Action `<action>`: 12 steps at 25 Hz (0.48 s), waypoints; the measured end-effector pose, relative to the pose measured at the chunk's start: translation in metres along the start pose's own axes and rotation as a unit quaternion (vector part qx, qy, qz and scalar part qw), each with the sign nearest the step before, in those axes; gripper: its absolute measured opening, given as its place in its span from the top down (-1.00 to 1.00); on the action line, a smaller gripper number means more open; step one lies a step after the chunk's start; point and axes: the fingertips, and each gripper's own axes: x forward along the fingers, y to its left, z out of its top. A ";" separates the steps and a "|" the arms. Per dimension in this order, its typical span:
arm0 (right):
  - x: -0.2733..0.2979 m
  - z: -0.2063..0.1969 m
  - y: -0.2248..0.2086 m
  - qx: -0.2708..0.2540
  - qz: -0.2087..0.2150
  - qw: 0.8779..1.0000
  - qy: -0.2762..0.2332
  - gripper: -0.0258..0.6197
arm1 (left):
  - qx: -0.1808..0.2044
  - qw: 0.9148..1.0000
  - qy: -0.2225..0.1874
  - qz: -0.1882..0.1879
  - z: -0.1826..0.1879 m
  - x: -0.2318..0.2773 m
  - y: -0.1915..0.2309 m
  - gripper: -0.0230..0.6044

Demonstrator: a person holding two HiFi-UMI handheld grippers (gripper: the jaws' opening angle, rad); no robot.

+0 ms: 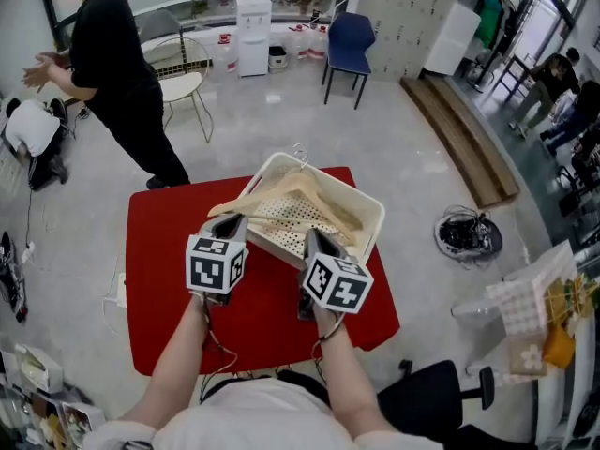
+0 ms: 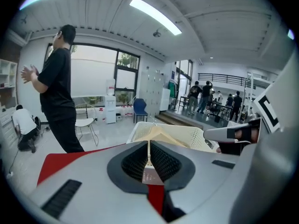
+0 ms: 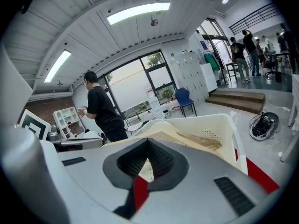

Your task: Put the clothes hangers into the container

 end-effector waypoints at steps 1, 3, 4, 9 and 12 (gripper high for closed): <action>0.000 0.000 0.010 -0.007 0.005 1.000 -0.001 0.87 | -0.007 1.000 -0.004 0.005 -0.004 -0.009 0.006 0.85; -0.002 -0.007 0.030 -0.018 0.018 1.000 0.002 0.87 | -0.019 1.000 -0.010 0.017 -0.014 -0.027 0.015 0.86; -0.005 -0.014 0.038 -0.023 0.026 0.999 0.006 0.87 | -0.025 0.999 -0.014 0.023 -0.019 -0.037 0.017 0.87; -0.017 -0.040 0.073 -0.043 0.060 0.997 0.022 0.87 | -0.046 0.997 -0.030 0.048 -0.044 -0.076 0.016 0.89; -0.016 -0.052 0.094 -0.061 0.074 0.995 0.031 0.87 | -0.057 0.996 -0.026 0.056 -0.057 -0.089 0.022 0.89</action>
